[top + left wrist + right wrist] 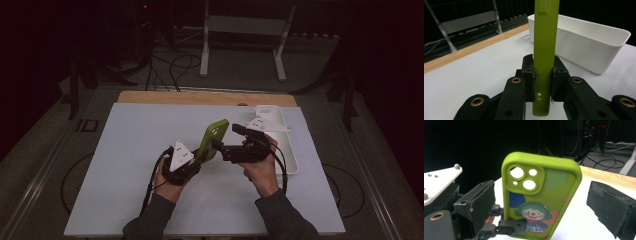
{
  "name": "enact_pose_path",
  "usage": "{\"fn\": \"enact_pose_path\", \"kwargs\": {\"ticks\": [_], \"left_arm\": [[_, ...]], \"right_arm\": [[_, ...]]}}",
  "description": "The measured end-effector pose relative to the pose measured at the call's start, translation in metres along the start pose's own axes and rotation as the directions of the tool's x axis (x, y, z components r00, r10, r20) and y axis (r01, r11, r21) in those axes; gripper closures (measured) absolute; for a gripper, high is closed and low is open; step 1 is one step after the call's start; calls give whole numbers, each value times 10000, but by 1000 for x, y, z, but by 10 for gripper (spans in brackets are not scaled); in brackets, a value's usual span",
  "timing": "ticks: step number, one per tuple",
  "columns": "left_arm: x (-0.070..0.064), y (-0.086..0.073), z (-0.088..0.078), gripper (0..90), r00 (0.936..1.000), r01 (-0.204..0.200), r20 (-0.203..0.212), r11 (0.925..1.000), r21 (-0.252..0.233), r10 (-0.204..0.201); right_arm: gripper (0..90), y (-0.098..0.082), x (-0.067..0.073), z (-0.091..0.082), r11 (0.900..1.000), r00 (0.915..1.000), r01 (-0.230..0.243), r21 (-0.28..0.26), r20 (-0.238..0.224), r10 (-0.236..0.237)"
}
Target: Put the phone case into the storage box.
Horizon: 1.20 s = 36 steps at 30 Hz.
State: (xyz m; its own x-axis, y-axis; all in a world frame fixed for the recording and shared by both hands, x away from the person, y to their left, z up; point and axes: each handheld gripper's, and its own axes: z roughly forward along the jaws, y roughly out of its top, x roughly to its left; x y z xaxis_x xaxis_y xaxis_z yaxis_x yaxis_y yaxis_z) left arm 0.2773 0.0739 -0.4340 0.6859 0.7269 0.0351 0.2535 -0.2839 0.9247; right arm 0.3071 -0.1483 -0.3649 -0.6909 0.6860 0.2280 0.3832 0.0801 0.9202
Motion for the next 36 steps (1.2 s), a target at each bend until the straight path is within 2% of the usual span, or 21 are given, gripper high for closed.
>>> {"fn": "enact_pose_path", "kwargs": {"ticks": [15,29,33,36], "left_arm": [[-7,0,1,777,9997,-190,-133,9998,-28,189],[-13,1,0,778,9999,-77,-141,9998,-207,74],[-16,0,1,778,9999,-63,-79,9998,-178,62],[-18,0,2,778,9999,-62,-98,9998,-183,60]], "right_arm": [[76,3,0,4,9990,9993,-351,-274,128,355],[78,4,2,11,9968,9975,-641,-485,263,655],[97,4,3,13,9957,9966,-751,-547,310,769],[134,4,4,13,9955,9966,-664,-671,448,695]]}}
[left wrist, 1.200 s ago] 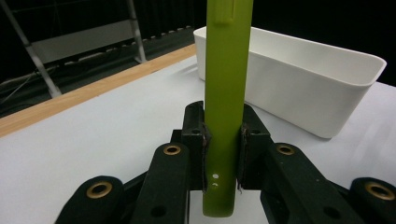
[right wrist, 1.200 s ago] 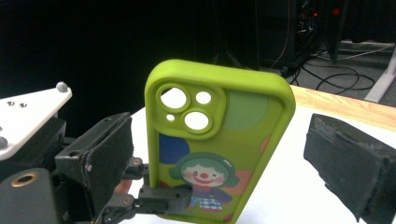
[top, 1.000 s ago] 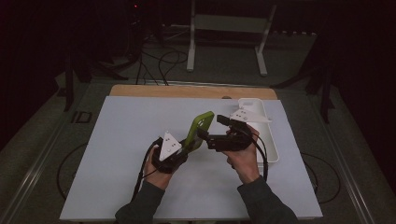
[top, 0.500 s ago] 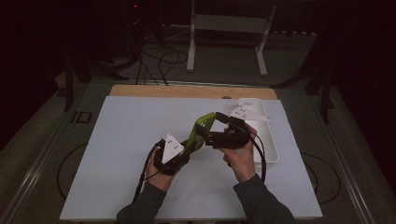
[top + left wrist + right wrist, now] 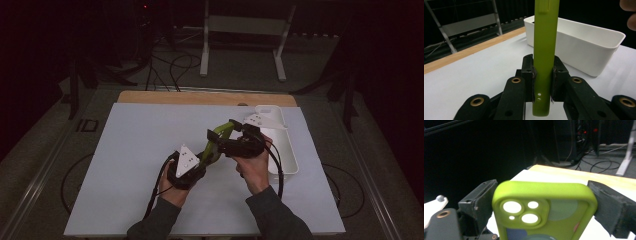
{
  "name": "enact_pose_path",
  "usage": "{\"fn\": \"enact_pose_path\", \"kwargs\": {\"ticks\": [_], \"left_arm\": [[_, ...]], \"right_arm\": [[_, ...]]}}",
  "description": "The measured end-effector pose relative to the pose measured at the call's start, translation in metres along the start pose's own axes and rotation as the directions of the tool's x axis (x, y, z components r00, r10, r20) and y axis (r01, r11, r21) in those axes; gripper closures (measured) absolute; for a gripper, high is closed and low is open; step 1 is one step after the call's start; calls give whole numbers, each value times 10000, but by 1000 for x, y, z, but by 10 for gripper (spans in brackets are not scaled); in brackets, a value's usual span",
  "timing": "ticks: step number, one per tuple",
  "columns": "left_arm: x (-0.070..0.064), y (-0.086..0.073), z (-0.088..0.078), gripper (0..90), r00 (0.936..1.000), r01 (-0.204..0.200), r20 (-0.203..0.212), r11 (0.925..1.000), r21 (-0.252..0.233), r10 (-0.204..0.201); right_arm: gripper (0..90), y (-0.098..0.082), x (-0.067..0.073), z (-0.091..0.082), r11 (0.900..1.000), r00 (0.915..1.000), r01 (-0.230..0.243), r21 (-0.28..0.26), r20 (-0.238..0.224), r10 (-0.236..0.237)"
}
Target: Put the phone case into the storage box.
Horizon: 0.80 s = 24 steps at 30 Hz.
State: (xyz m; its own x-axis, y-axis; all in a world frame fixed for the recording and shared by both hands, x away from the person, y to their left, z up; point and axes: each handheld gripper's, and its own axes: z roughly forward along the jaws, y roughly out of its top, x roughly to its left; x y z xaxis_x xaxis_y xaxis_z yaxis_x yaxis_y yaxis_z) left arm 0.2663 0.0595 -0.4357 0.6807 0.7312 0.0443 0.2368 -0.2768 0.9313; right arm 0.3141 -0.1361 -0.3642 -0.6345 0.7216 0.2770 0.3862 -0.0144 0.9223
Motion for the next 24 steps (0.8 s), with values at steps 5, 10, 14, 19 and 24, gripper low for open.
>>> {"fn": "enact_pose_path", "kwargs": {"ticks": [5,10,14,19,24], "left_arm": [[-1,-1,1,777,9999,127,66,9999,45,-127],[0,-1,2,774,9998,132,165,9998,152,-134],[2,-1,2,770,9996,169,216,9996,213,-173],[3,-1,3,761,9993,200,298,9994,285,-208],[4,-1,3,699,9992,246,296,9991,355,-257]], "right_arm": [[145,0,1,0,10000,10000,61,60,60,-62],[151,1,3,1,9994,9994,318,144,140,-320],[155,1,5,1,9988,9987,463,175,210,-466],[157,2,8,2,9973,9974,689,248,209,-695],[158,1,11,4,9964,9968,771,353,197,-779]]}}
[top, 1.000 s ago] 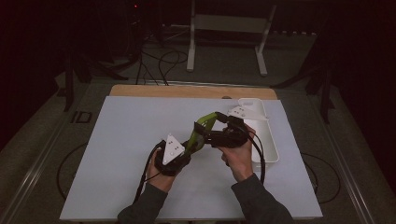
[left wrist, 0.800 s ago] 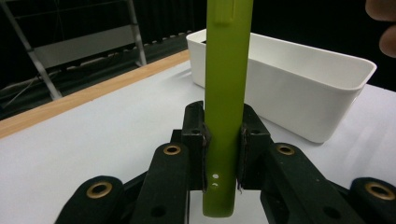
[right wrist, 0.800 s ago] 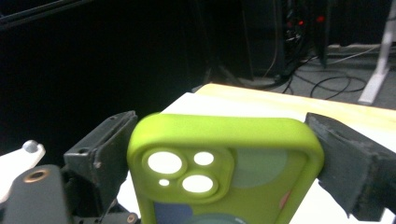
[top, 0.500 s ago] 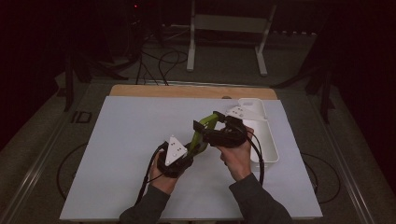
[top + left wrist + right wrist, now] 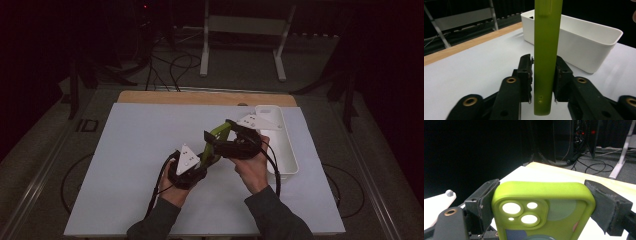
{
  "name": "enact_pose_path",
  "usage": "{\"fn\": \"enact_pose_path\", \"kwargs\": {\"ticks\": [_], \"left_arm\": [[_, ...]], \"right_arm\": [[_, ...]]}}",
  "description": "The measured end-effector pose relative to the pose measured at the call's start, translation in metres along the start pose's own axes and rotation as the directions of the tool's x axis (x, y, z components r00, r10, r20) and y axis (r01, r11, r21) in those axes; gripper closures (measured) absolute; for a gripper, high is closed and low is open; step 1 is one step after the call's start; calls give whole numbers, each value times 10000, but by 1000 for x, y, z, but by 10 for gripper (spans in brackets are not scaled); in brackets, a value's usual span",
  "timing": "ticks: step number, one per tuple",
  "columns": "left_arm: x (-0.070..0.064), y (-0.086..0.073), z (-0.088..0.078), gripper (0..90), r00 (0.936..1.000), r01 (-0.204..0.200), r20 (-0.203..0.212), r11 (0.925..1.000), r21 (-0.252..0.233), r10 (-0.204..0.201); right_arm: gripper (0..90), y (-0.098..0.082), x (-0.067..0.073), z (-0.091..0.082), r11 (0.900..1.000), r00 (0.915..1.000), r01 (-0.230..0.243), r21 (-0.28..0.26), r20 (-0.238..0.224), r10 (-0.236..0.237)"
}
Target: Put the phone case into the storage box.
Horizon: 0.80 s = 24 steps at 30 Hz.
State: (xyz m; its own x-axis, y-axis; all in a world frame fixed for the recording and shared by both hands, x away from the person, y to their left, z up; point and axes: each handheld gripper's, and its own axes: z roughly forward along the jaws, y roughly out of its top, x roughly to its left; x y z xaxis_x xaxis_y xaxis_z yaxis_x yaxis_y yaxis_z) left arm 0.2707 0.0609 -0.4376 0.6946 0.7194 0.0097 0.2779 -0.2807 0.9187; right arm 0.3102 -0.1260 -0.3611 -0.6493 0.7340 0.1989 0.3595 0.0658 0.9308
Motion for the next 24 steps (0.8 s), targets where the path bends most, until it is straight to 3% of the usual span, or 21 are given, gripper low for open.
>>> {"fn": "enact_pose_path", "kwargs": {"ticks": [12,14,18,24], "left_arm": [[8,1,-6,449,9995,296,-133,9995,-52,-296],[11,2,-7,374,9986,461,264,9989,-22,-460],[15,2,-8,238,9978,560,341,9984,70,-562],[19,2,-10,151,9990,413,166,9987,297,-418]], "right_arm": [[159,1,1,0,9998,9998,157,99,148,-158],[159,1,1,1,9998,9997,173,94,164,-175],[159,2,1,0,9996,9995,251,128,184,-253],[159,5,1,-1,9997,9994,222,96,249,-224]]}}
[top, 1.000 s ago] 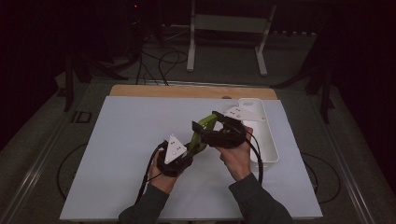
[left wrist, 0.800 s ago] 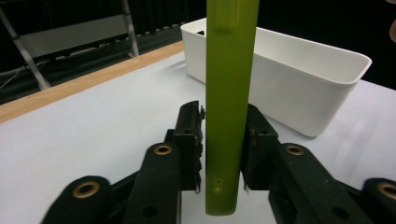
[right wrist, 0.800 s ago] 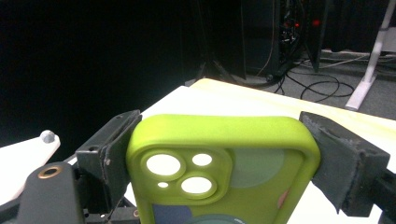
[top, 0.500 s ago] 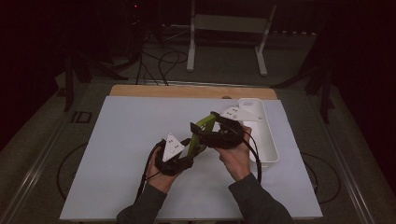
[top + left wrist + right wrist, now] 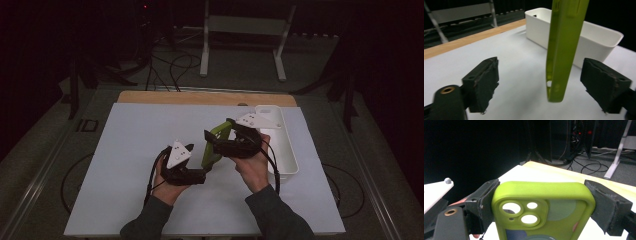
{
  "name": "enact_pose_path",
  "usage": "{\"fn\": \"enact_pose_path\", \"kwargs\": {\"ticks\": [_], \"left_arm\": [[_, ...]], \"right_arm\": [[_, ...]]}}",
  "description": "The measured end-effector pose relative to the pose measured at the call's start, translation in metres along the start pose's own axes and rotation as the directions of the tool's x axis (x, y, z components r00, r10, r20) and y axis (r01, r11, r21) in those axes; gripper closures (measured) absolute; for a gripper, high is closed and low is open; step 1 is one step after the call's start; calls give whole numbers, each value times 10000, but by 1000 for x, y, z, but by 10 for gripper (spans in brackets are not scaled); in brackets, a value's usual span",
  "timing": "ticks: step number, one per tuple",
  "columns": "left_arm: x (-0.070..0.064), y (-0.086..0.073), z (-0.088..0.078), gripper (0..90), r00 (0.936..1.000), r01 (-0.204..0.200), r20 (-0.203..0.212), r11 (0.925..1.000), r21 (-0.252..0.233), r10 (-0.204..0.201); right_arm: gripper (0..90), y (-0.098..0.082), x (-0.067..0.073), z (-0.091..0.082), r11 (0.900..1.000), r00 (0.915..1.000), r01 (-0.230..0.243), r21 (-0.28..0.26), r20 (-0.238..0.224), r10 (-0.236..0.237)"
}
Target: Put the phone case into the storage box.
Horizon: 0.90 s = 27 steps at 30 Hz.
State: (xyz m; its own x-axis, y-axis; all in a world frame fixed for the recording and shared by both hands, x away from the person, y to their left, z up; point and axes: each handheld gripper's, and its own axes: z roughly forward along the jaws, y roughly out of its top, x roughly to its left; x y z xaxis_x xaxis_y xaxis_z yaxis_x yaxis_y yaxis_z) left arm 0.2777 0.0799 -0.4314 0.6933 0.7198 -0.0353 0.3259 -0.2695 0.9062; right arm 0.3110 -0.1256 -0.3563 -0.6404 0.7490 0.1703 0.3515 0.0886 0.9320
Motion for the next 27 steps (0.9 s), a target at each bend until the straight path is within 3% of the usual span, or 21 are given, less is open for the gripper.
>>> {"fn": "enact_pose_path", "kwargs": {"ticks": [2,10,27], "left_arm": [[1,0,-1,124,9999,-43,-140,10000,74,44],[5,1,-4,25,10000,-12,-69,9988,489,16],[16,-2,-15,9,9999,122,-34,9984,552,-121]], "right_arm": [[159,1,0,0,10000,10000,6,-75,33,-6],[159,5,2,0,10000,10000,82,-34,39,-82],[159,10,-2,5,9999,9997,122,95,219,-124]]}}
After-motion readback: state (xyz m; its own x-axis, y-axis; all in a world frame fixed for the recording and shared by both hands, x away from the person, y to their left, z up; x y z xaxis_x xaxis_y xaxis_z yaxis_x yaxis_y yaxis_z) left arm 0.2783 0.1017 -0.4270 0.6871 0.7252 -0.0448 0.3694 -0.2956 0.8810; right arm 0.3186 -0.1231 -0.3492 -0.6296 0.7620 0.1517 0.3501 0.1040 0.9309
